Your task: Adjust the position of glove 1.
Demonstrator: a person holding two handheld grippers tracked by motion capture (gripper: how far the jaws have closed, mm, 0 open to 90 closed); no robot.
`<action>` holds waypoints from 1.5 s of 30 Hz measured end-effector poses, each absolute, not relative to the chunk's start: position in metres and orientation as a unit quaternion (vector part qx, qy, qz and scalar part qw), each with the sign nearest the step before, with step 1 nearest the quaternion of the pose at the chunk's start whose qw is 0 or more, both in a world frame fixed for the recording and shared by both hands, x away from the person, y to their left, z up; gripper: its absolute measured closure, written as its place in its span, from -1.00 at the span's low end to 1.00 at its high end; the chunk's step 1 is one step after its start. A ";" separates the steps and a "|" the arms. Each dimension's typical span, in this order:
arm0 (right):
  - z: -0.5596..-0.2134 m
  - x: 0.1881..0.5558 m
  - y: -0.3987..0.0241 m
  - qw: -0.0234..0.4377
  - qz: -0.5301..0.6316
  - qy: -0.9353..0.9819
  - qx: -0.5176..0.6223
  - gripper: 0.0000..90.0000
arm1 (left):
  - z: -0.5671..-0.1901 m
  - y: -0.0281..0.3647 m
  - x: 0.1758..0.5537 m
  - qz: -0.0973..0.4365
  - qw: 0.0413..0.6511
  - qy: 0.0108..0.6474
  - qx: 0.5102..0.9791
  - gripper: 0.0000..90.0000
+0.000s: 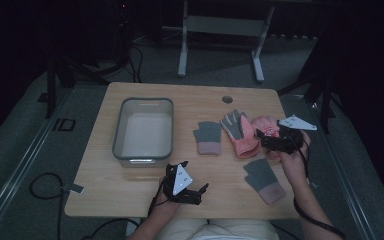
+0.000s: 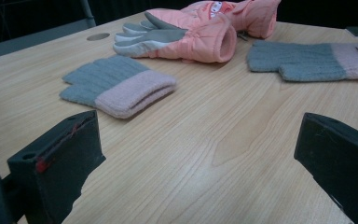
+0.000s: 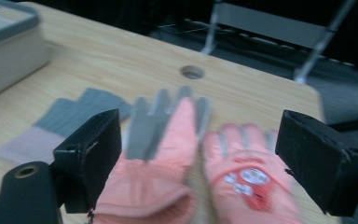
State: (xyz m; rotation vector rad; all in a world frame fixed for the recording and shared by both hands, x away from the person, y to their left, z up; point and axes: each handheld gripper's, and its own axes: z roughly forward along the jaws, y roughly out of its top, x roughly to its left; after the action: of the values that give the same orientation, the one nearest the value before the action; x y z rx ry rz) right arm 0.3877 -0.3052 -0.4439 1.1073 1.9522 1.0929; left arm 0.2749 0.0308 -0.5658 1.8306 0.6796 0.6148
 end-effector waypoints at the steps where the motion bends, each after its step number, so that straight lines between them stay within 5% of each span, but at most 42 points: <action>1: -0.444 0.388 -0.303 0.314 0.416 0.744 0.418 -0.70 | -0.566 0.031 0.275 0.257 0.520 0.283 0.764 -1.00; 12: -0.453 0.402 -0.264 0.244 0.427 0.789 0.367 -0.71 | -0.566 0.031 0.275 0.257 0.520 0.281 0.765 -1.00; 25: -0.468 0.416 -0.231 0.223 0.411 0.808 0.359 -0.74 | -0.566 0.031 0.275 0.254 0.521 0.282 0.764 -1.00; 32: -0.479 0.423 -0.216 0.212 0.413 0.809 0.361 -0.47 | -0.566 0.031 0.275 0.254 0.522 0.281 0.764 -1.00; 34: -0.486 0.431 -0.206 0.196 0.401 0.817 0.365 -0.17 | -0.566 0.031 0.275 0.254 0.522 0.281 0.764 -1.00; 38: -0.492 0.440 -0.196 0.181 0.383 0.828 0.366 0.08 | -0.566 0.032 0.275 0.253 0.523 0.281 0.764 -1.00; 45: -0.500 0.452 -0.181 0.171 0.365 0.835 0.374 0.19 | -0.566 0.032 0.274 0.251 0.525 0.280 0.764 -1.00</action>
State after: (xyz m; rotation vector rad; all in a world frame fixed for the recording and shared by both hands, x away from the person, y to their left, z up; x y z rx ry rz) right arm 0.4520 -0.1808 -0.5000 1.0617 2.3721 1.0369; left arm 0.2744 0.0322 -0.5657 1.8267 0.6692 0.6010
